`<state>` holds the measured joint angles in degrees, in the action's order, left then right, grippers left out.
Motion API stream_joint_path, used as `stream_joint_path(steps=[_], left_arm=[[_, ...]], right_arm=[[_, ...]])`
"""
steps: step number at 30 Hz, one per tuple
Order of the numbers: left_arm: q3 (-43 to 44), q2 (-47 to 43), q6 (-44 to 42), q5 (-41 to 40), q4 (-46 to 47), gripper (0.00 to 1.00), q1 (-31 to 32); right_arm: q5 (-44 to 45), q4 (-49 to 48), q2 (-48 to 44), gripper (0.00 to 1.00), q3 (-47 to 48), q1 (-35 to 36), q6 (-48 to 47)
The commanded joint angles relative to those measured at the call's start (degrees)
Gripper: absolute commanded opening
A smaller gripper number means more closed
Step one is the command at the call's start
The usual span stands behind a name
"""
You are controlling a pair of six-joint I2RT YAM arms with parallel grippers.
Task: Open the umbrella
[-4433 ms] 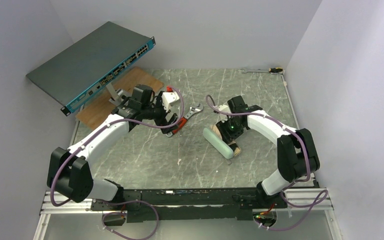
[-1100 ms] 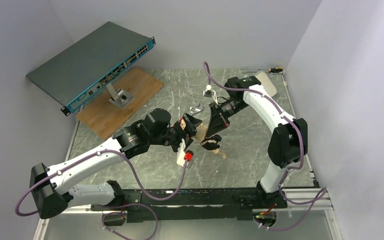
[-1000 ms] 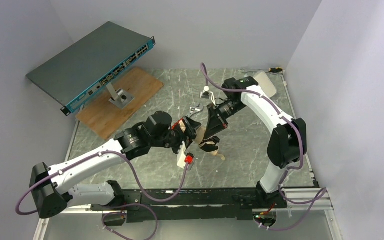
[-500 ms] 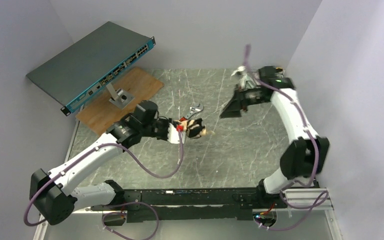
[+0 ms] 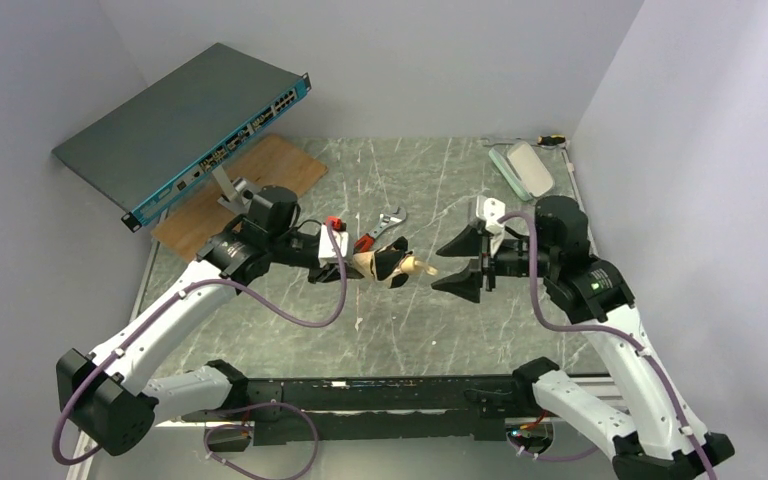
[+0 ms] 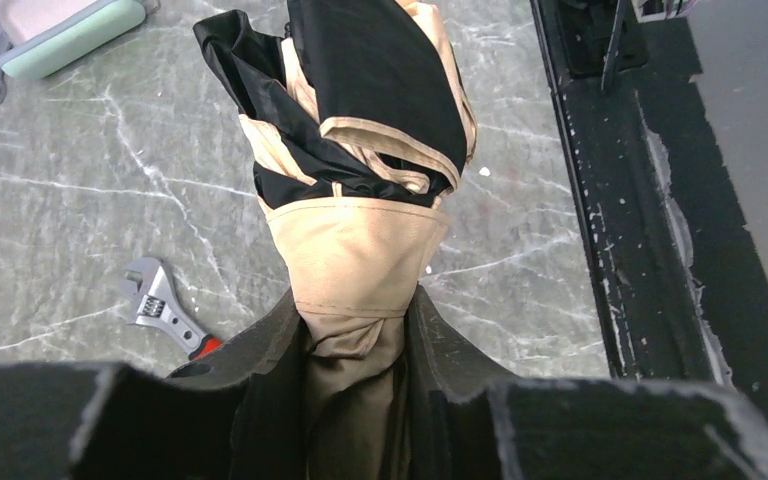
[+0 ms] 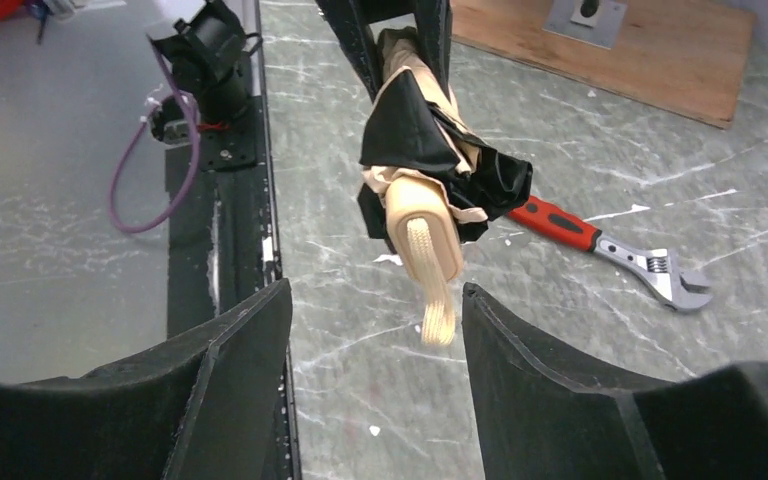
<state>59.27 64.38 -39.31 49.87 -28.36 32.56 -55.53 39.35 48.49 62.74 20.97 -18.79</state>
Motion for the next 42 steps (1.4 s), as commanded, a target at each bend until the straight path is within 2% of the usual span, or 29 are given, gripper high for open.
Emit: stream_joint_path(steps=[1,5,13,18,23,26,30,38,42], left_arm=[[3.27,-0.48,3.17,5.89,5.02,0.0,0.3],[3.14,-0.9,4.53,5.46,6.22,0.0,1.27],[4.46,-0.23,7.12,5.43,6.8,0.0,1.88],[5.06,0.49,9.39,5.13,7.79,0.0,2.47],[4.6,1.07,12.72,5.16,9.75,0.0,2.46],[4.52,0.99,11.15,4.71,8.6,0.0,2.58],[4.54,0.29,7.18,4.34,5.32,0.0,2.55],[5.08,0.62,3.34,4.69,2.76,0.0,2.84],[4.87,0.36,2.84,4.73,2.17,0.0,2.82]], right_arm=[[9.73,-8.87,0.18,0.63,-2.23,4.44,1.71],[11.58,-10.4,0.58,0.51,-2.89,6.0,0.26],[12.27,-11.64,2.8,0.47,-3.65,8.86,-2.92],[12.41,-12.76,3.22,0.39,-4.48,10.96,-3.85],[11.8,-12.54,3.52,0.4,-4.27,13.04,-4.78],[11.11,-8.8,2.73,0.45,-3.81,13.26,-7.17],[10.8,-1.96,1.66,0.45,-2.98,13.25,-10.0],[6.15,-1.06,1.17,0.44,-3.67,13.26,-7.42],[5.48,0.5,0.04,0.48,-4.11,13.22,-7.5]])
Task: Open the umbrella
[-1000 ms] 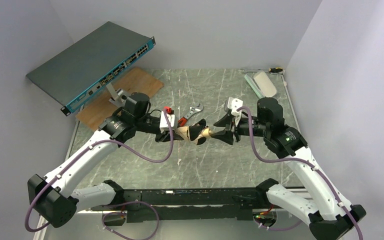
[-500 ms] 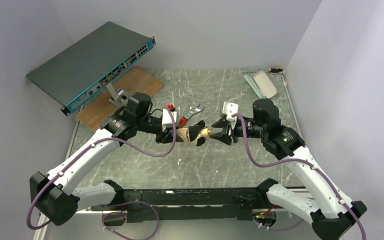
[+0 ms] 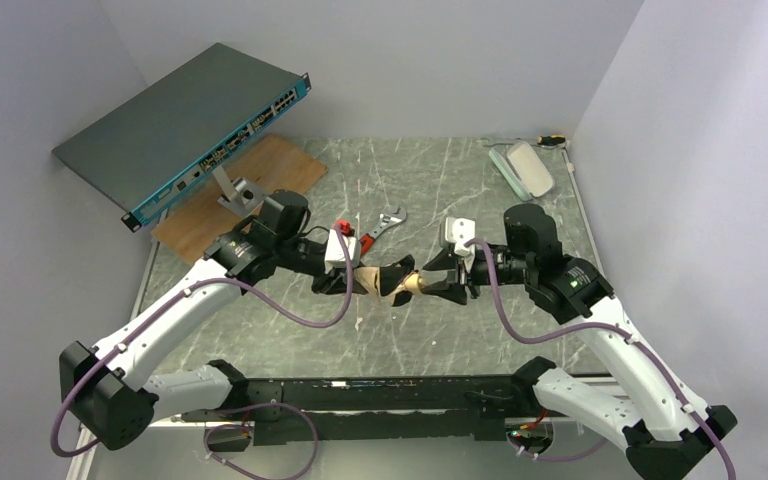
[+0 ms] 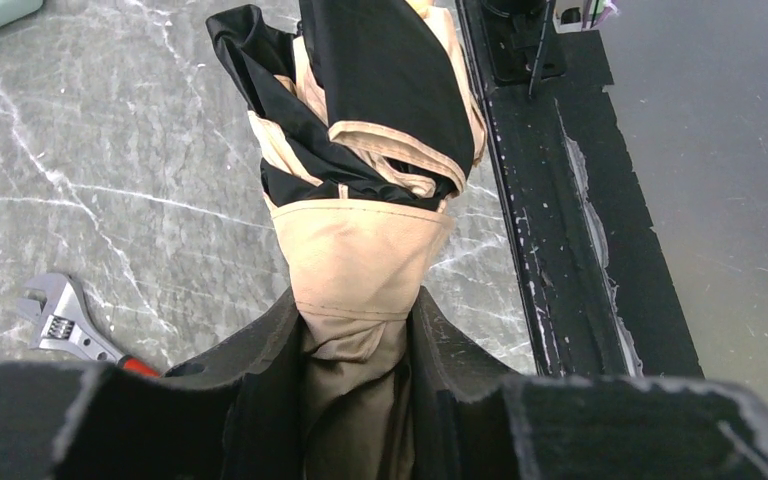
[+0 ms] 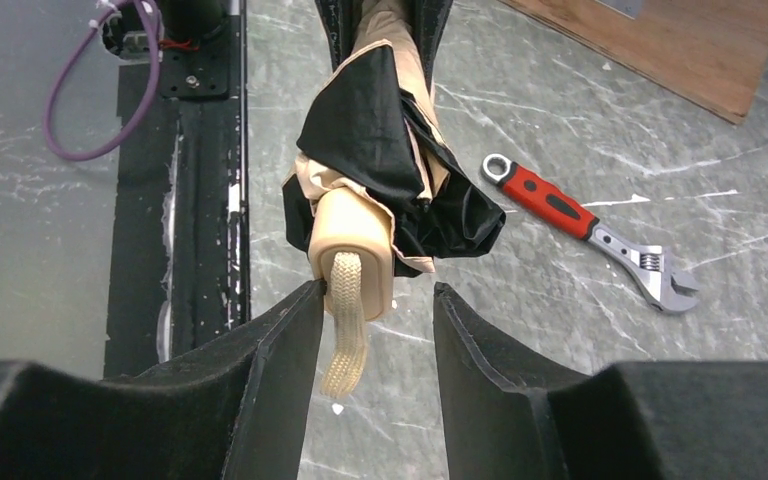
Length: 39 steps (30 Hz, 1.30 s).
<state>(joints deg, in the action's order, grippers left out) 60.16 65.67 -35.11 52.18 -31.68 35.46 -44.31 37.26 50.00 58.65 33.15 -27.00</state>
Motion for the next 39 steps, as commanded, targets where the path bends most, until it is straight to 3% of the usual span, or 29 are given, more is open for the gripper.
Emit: stream_joint_path(steps=[1,5,11,14,18,28,32,39], left_arm=[[3.84,-0.97,-1.82,2.39,5.11,0.0,-0.06],[3.66,-1.32,-2.95,2.35,4.21,0.0,-0.06],[2.96,-1.21,-3.63,2.42,4.41,0.0,0.04],[2.7,-1.09,-3.14,2.45,5.59,0.0,0.08],[3.07,-0.71,-2.16,2.72,6.65,0.0,0.56],[3.94,-0.81,-5.5,2.52,3.5,0.0,1.21],[4.16,-0.18,-4.61,2.51,4.26,0.0,1.29],[5.53,2.5,2.19,3.14,7.52,0.0,1.64]], right_arm=[[-5.4,3.17,-1.66,0.48,0.27,1.04,0.8],[-3.64,5.83,-2.33,0.5,0.85,1.05,-0.3],[-3.65,4.23,-2.32,0.67,0.58,1.05,2.15],[-1.84,1.72,-1.97,0.6,0.22,1.02,3.07],[0.98,-4.21,-0.98,0.57,-1.0,1.04,6.56],[9.54,-4.88,-2.16,0.57,-2.0,1.04,3.68],[8.0,-5.25,-2.32,0.57,-2.93,1.0,3.54],[4.73,-10.86,-1.54,0.37,-4.07,1.71,5.9]])
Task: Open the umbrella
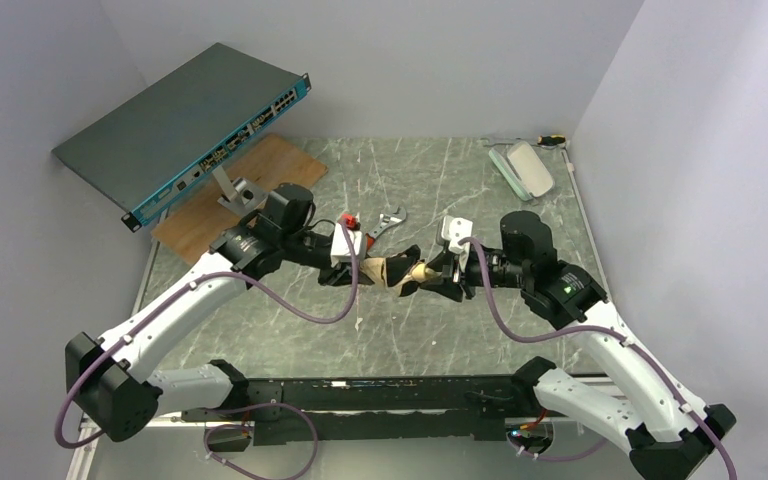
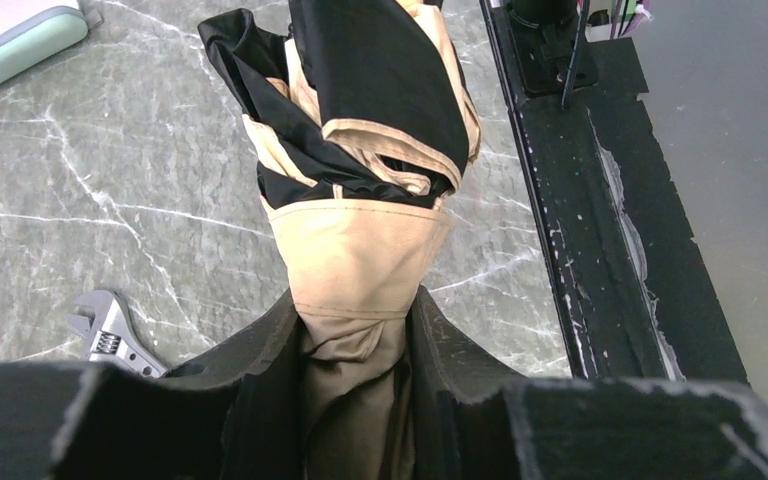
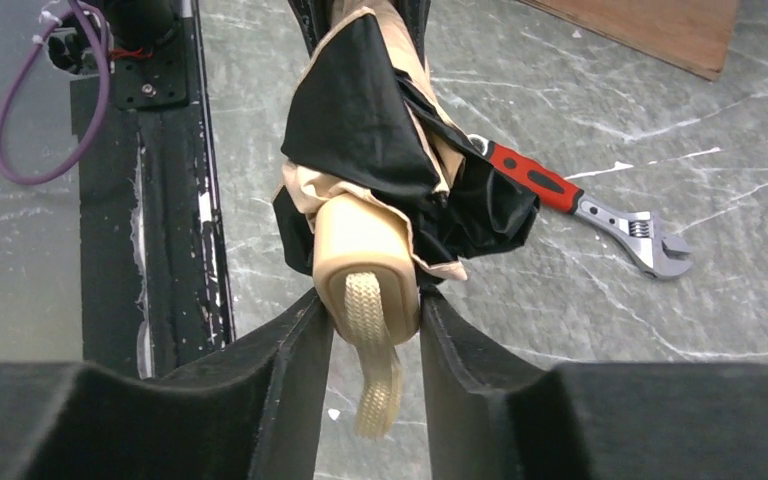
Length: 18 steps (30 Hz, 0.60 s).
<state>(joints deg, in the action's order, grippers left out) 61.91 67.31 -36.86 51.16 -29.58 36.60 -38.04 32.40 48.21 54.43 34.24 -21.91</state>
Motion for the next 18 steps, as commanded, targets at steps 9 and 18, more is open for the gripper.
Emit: stream_joint_path(steps=[9,18], left_arm=[[3.03,1.15,6.69,2.01,7.16,0.0,1.9],[3.84,2.09,7.63,2.12,5.47,0.0,2.13]], right_arm=[[-3.9,-7.86,1.26,0.34,0.17,1.31,1.5],[-6.68,-7.94,1.35,0.15,0.16,1.54,2.39]])
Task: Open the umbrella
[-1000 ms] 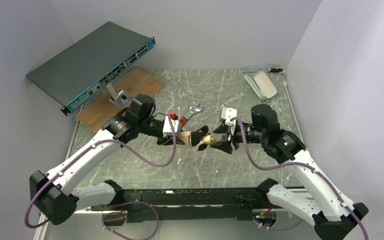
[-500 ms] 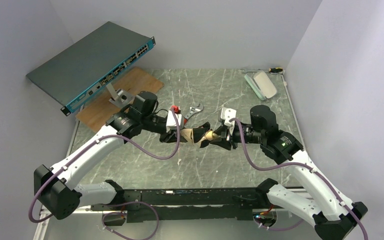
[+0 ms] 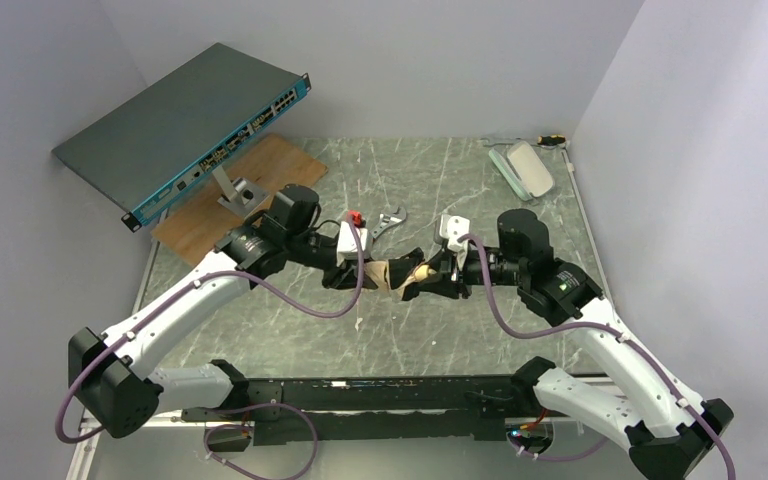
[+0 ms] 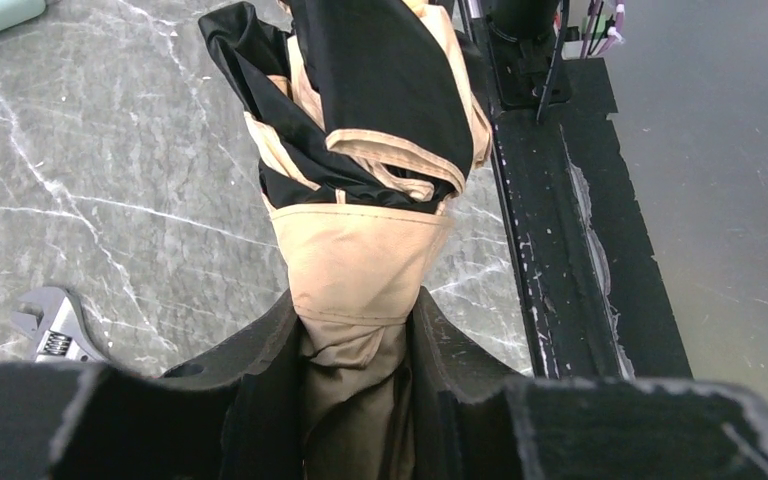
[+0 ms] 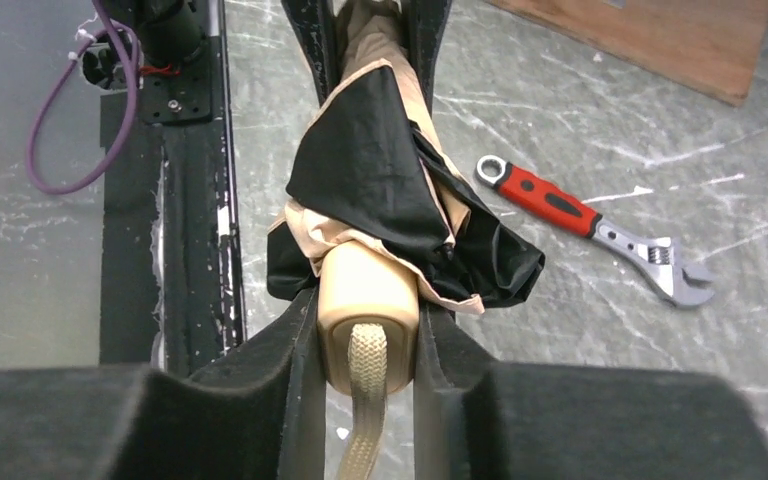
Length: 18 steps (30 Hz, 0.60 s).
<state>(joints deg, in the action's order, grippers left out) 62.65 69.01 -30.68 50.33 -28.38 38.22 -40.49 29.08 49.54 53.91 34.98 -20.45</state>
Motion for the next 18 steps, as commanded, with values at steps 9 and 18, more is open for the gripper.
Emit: stream_joint_path(steps=[9,18], left_arm=[[2.41,-1.09,-5.36,-9.89,6.01,0.66,6.92],[1.73,4.24,-7.5,-26.5,7.6,0.58,14.01]], right_arm=[[-1.59,-1.36,1.95,0.0,3.13,0.79,0.78],[-0.07,2.02,3.54,0.0,6.35,0.7,2.54]])
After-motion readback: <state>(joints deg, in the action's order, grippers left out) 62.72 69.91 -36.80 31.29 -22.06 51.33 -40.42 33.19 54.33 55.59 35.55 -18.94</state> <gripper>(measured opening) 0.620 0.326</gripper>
